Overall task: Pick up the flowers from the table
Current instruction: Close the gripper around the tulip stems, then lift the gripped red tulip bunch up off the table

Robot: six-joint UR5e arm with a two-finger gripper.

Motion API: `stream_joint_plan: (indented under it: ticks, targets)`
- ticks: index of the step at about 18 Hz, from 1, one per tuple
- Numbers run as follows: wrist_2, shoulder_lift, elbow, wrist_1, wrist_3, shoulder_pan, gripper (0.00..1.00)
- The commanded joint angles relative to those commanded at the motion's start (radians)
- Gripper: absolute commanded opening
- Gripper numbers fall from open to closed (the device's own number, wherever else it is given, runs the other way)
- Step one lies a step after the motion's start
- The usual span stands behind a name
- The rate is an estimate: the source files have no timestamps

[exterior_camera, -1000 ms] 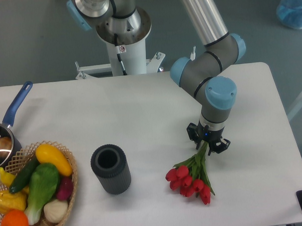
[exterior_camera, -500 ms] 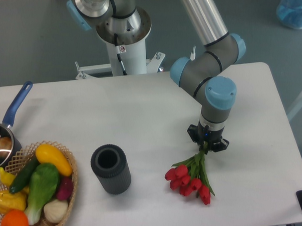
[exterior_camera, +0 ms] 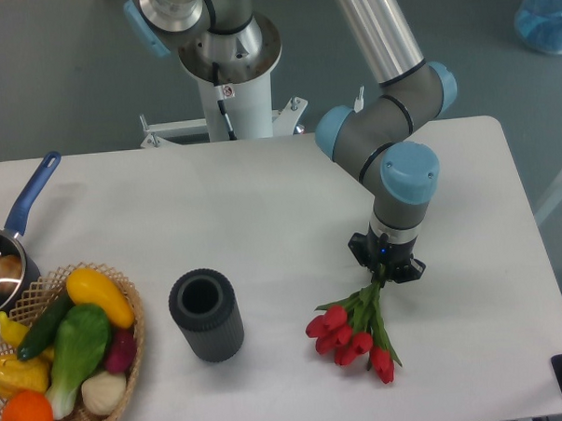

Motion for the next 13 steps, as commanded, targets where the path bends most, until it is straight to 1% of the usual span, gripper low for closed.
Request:
stream_joint_plan:
  ticks: [1, 4, 6, 7, 8, 10, 13]
  targets:
    - [-0.003, 0.024, 0.014, -0.002, -0.018, 0.002, 0.14]
    - [-0.018, 0.040, 0.043, -0.002, -0.045, 0.003, 0.14]
    - [-0.038, 0.063, 0.063, -0.002, -0.072, 0.005, 0.14]
    - [-0.058, 0.078, 0.075, -0.002, -0.083, 0.006, 0.14]
    - [-0.101, 0.095, 0.094, -0.002, -0.107, 0.011, 0.14]
    - [-0.150, 0.104, 0.120, -0.002, -0.126, 0.012, 0.14]
    - [-0.187, 0.112, 0.153, -0.002, -0.147, 0.014, 0.14]
